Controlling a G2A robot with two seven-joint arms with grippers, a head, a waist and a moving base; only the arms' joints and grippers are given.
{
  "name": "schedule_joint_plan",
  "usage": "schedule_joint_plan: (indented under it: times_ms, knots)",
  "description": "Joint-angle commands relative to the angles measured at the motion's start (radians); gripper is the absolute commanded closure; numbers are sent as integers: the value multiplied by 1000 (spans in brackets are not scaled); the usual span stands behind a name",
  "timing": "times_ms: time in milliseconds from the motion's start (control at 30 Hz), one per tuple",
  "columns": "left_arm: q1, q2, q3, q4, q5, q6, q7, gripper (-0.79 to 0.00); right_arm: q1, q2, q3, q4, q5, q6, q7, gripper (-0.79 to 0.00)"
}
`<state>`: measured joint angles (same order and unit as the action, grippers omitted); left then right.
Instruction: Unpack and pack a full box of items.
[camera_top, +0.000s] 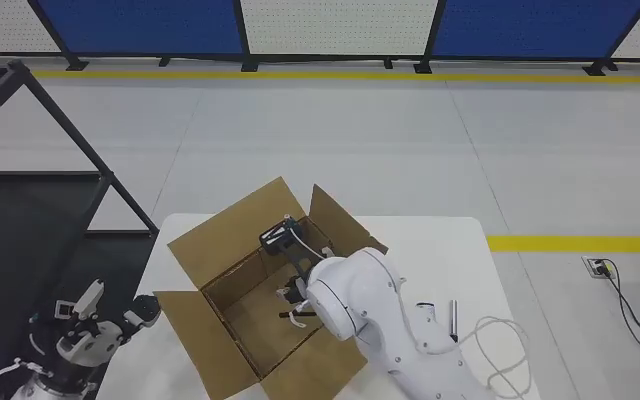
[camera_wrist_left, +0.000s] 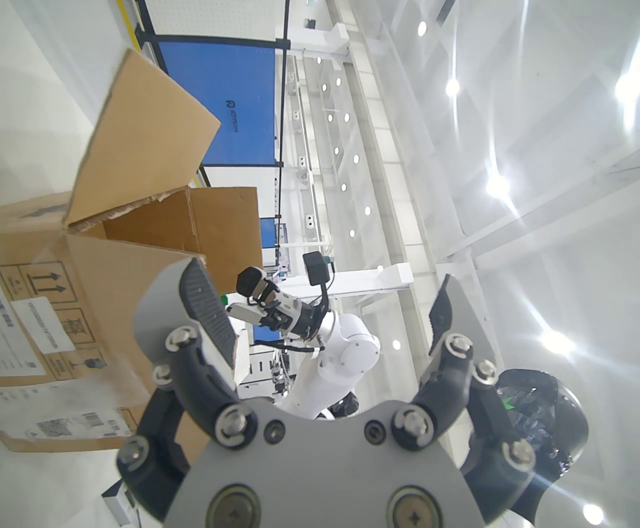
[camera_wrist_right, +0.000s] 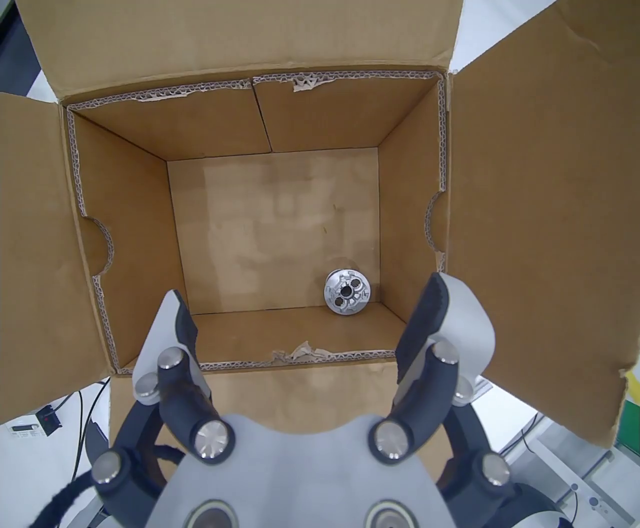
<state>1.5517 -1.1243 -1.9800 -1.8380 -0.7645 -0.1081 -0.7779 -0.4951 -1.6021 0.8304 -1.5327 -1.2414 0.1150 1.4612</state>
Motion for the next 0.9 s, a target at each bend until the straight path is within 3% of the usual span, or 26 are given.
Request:
schedule_joint_plan:
  times_ms: [0,400,867]
  knots:
    - [6,0,-2,-9,-11,3,1,-785,14,-6,-21,66,20,-57,29,-785]
    - [33,-2,-9,-31,-35,-7,-9,-785,213,-80,-147,487,147,-139,75,-785]
    - [44,-1,-25,-21,-60,-18,-16,-785,377,-196,-358,868,253,-240,75,-785]
